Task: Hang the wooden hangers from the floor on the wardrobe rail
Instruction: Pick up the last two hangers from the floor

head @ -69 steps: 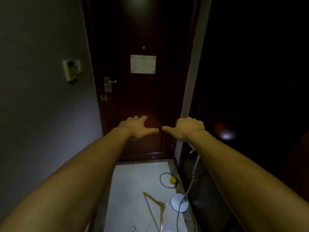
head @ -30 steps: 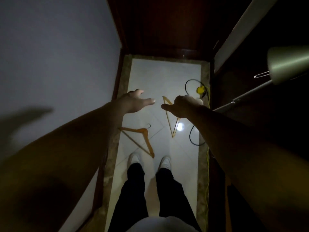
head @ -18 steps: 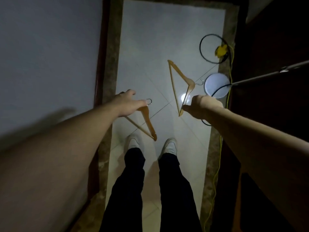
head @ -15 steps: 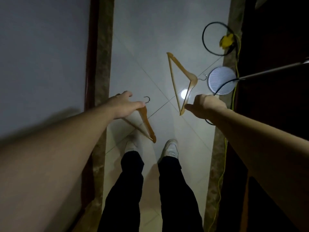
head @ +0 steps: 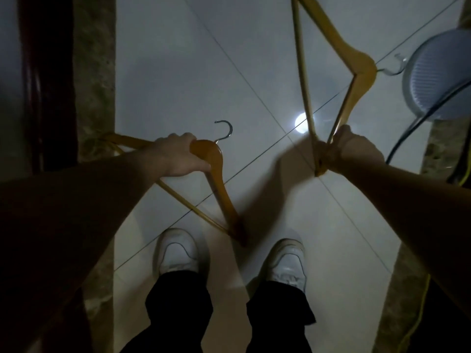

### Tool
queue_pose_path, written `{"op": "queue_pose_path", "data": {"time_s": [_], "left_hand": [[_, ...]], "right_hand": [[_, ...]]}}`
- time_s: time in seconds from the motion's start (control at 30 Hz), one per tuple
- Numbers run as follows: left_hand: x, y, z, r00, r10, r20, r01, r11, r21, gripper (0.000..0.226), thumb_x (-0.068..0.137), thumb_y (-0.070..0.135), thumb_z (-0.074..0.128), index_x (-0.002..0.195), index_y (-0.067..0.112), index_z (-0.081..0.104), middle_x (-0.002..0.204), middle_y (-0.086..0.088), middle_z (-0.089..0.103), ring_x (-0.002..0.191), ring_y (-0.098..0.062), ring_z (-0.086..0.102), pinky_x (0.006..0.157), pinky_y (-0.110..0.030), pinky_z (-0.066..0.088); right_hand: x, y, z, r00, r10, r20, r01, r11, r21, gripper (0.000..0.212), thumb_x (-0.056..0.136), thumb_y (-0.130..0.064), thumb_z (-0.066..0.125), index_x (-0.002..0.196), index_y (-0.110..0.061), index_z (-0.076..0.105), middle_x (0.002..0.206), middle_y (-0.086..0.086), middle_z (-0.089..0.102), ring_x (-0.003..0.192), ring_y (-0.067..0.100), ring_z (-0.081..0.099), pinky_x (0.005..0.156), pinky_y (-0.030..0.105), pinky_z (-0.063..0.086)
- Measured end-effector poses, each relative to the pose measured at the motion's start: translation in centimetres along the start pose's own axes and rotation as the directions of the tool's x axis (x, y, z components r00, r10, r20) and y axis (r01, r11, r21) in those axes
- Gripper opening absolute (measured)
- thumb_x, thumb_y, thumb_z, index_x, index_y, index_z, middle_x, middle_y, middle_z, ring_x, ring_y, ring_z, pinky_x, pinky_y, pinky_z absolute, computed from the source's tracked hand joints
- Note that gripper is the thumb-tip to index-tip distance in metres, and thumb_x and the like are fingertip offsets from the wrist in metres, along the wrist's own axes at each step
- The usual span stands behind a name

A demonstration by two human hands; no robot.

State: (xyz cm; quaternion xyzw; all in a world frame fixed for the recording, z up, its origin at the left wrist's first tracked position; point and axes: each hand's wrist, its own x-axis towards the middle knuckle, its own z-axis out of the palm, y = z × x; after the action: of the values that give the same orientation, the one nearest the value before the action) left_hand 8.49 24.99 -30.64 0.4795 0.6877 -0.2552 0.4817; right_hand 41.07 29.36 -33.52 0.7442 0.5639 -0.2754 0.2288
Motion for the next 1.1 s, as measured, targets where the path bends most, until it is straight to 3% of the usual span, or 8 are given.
{"op": "queue_pose_path", "data": {"time_s": [0.2, 0.33, 0.47, 0.57, 0.73, 0.9, 1.03, 1.1], "left_hand": [[5.3, -0.2, 2.8, 0.987, 0.039, -0.158, -0.011, 0.985, 0.173, 0.09, 0.072, 0.045, 0.079, 0.147, 0.025, 0.033, 0.139, -0.015, 0.044, 0.124, -0.037, 0.046, 0.102, -0.054, 0.043], [6.4, 0.3, 3.2, 0.971, 0.09, -0.22, -0.042, 0.976, 0.214, 0.074, 0.073, 0.023, 0.076, 0.138, 0.026, 0.041, 0.13, -0.011, 0.05, 0.119, -0.034, 0.05, 0.099, -0.056, 0.046], [6.6, 0.2, 3.9, 0.958, 0.129, -0.256, -0.07, 0.971, 0.23, 0.061, 0.076, 0.011, 0.071, 0.131, 0.023, 0.046, 0.125, -0.013, 0.051, 0.115, -0.033, 0.05, 0.098, -0.053, 0.046], [6.6, 0.4, 4.1, 0.962, 0.132, -0.238, -0.071, 0.966, 0.25, 0.058, 0.077, 0.011, 0.073, 0.128, 0.02, 0.048, 0.124, -0.013, 0.052, 0.114, -0.033, 0.051, 0.098, -0.051, 0.046], [5.8, 1.5, 3.5, 0.975, 0.125, -0.184, -0.061, 0.946, 0.319, 0.053, 0.079, 0.02, 0.073, 0.126, 0.015, 0.05, 0.121, -0.014, 0.05, 0.111, -0.032, 0.052, 0.097, -0.051, 0.048], [2.1, 2.6, 1.9, 0.972, 0.142, -0.189, -0.093, 0.965, 0.244, 0.033, 0.08, 0.01, 0.065, 0.097, 0.015, 0.037, 0.077, 0.0, 0.045, 0.078, -0.023, 0.053, 0.074, -0.042, 0.05], [-2.2, 4.0, -0.1, 0.968, 0.108, -0.226, -0.089, 0.992, 0.089, 0.031, 0.081, 0.012, 0.064, 0.095, 0.014, 0.036, 0.075, -0.003, 0.047, 0.072, -0.024, 0.052, 0.061, -0.035, 0.04], [-4.8, 4.6, -1.4, 0.963, 0.098, -0.252, -0.09, 0.995, 0.042, 0.031, 0.079, 0.013, 0.064, 0.097, 0.014, 0.039, 0.077, -0.004, 0.05, 0.071, -0.023, 0.053, 0.059, -0.033, 0.039]], "right_hand": [[3.4, -0.3, 4.3, 0.987, 0.121, -0.109, -0.101, 0.98, 0.172, 0.05, 0.099, -0.048, 0.03, 0.129, -0.01, 0.041, 0.101, 0.018, 0.061, 0.082, 0.036, 0.062, 0.077, 0.046, 0.053], [4.0, -0.3, 4.7, 0.973, 0.128, -0.193, -0.085, 0.973, 0.216, 0.045, 0.097, -0.039, 0.05, 0.131, -0.013, 0.035, 0.115, 0.021, 0.05, 0.08, 0.039, 0.059, 0.061, 0.043, 0.051], [3.5, 0.0, 5.1, 0.978, 0.145, -0.152, -0.103, 0.962, 0.252, 0.052, 0.093, -0.026, 0.063, 0.132, -0.02, 0.029, 0.118, 0.022, 0.043, 0.083, 0.043, 0.062, 0.064, 0.054, 0.06], [3.3, 0.1, 5.4, 0.98, 0.121, -0.155, -0.076, 0.959, 0.273, 0.062, 0.09, -0.02, 0.067, 0.137, -0.024, 0.026, 0.114, 0.02, 0.046, 0.078, 0.041, 0.06, 0.055, 0.044, 0.055], [3.3, 0.3, 4.6, 0.954, 0.292, 0.07, -0.293, 0.859, 0.421, 0.055, 0.084, -0.038, 0.072, 0.122, -0.009, 0.044, 0.112, 0.017, 0.06, 0.089, 0.036, 0.066, 0.076, 0.046, 0.059], [-0.9, -0.3, 3.1, 0.957, 0.202, 0.211, -0.285, 0.797, 0.532, 0.021, 0.091, -0.027, 0.062, 0.096, -0.007, 0.058, 0.096, 0.015, 0.068, 0.086, 0.035, 0.07, 0.078, 0.049, 0.06], [-5.4, -0.9, 1.3, 0.99, 0.116, 0.084, -0.142, 0.87, 0.473, 0.019, 0.092, -0.013, 0.055, 0.078, -0.018, 0.044, 0.072, -0.004, 0.05, 0.066, 0.02, 0.053, 0.046, 0.017, 0.035], [-7.5, -1.3, -0.4, 0.995, 0.077, 0.068, -0.1, 0.864, 0.493, 0.022, 0.093, -0.011, 0.056, 0.078, -0.021, 0.044, 0.072, -0.006, 0.048, 0.06, 0.007, 0.047, 0.045, 0.014, 0.029]]}}
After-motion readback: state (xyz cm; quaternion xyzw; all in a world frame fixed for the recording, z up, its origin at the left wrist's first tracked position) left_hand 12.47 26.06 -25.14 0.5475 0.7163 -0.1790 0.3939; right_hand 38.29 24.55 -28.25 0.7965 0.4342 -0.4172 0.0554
